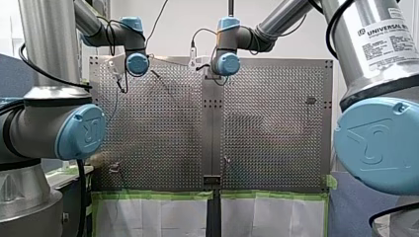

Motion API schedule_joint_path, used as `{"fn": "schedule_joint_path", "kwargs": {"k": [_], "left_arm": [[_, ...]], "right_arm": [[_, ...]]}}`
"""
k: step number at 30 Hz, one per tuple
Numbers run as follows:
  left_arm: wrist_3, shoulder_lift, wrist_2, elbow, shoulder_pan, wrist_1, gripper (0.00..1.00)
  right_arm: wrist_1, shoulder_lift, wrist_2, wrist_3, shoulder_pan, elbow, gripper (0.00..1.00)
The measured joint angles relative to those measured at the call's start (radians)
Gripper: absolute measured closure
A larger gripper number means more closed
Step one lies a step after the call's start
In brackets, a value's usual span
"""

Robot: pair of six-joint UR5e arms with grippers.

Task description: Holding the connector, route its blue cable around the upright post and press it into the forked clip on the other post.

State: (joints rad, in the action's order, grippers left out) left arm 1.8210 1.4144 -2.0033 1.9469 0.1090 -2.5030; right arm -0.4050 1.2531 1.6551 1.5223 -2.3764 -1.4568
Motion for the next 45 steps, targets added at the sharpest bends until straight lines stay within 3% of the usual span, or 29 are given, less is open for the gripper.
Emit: {"fn": "schedule_joint_path", "kwargs": {"k": [10, 16, 19, 30, 36, 45], "left_arm": [[0.023, 0.012, 0.084, -0.058, -0.089, -0.017, 1.0], [0.06, 0.058, 0.111, -0.107, -0.11, -0.017, 1.0], [0.067, 0.083, 0.122, -0.132, -0.113, -0.018, 1.0], [0.09, 0.16, 0.137, -0.214, -0.131, -0.019, 1.0], [0.091, 0.206, 0.152, -0.22, -0.139, -0.019, 1.0], [0.091, 0.229, 0.159, -0.22, -0.152, -0.018, 1.0]], "right_arm": [[0.014, -0.002, -0.073, 0.033, 0.002, 0.083, 0.61], [-0.015, -0.004, -0.088, 0.066, 0.008, 0.131, 0.61], [-0.023, -0.009, -0.091, 0.074, 0.01, 0.153, 0.61], [0.035, -0.095, -0.094, 0.074, 0.009, 0.251, 0.61], [0.031, -0.147, -0.095, 0.077, 0.013, 0.303, 0.61], [0.023, -0.216, -0.096, 0.078, 0.027, 0.366, 0.61]]}}
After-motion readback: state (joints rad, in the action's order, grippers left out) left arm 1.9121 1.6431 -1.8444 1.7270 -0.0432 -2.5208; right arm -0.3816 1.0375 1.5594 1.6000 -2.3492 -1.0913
